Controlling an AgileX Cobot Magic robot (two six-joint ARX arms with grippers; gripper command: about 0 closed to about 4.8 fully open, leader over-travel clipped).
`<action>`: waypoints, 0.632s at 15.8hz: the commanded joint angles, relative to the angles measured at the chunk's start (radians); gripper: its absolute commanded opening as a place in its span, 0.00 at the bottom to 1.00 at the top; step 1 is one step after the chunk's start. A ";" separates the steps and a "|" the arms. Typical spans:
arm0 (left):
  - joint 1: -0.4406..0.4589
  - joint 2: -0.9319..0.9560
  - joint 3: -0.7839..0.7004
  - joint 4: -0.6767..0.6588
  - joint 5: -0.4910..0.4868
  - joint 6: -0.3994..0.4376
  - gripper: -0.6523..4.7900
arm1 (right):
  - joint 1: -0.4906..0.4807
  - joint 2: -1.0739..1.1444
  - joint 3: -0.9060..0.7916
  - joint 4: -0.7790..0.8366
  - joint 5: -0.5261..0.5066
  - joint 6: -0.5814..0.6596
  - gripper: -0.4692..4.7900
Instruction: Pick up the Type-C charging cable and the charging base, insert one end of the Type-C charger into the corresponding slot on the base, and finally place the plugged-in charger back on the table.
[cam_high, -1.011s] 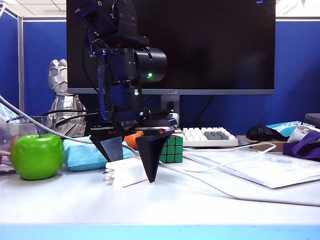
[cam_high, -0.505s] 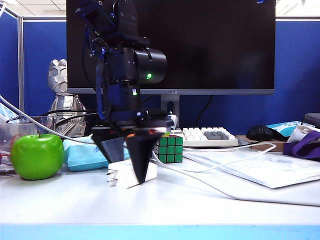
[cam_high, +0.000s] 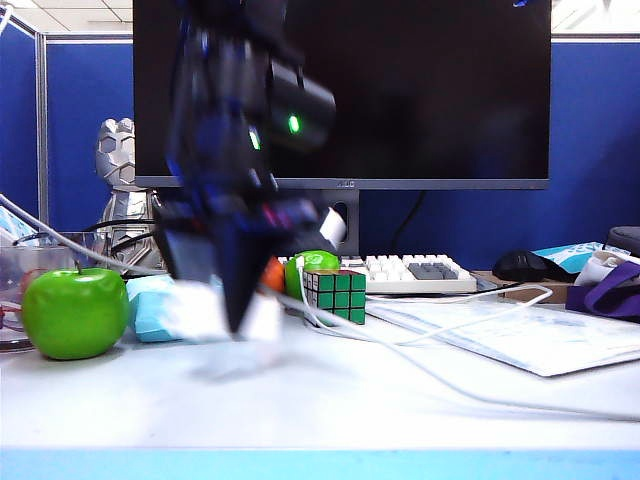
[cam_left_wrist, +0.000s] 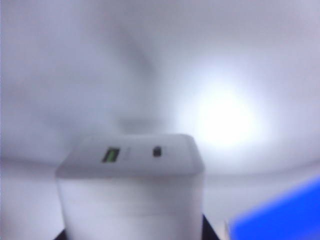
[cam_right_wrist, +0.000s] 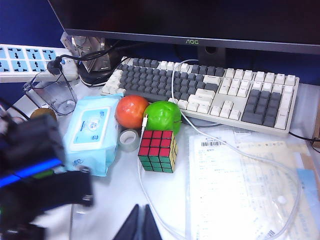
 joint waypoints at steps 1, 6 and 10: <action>-0.001 -0.028 0.055 -0.133 -0.036 0.010 0.11 | 0.001 -0.002 0.004 0.014 -0.005 -0.003 0.08; -0.002 -0.221 0.057 -0.101 -0.031 0.037 0.11 | 0.001 -0.002 0.005 0.038 -0.027 -0.003 0.08; -0.002 -0.428 0.057 0.137 0.139 0.082 0.11 | 0.000 0.005 0.004 0.041 -0.013 -0.049 0.08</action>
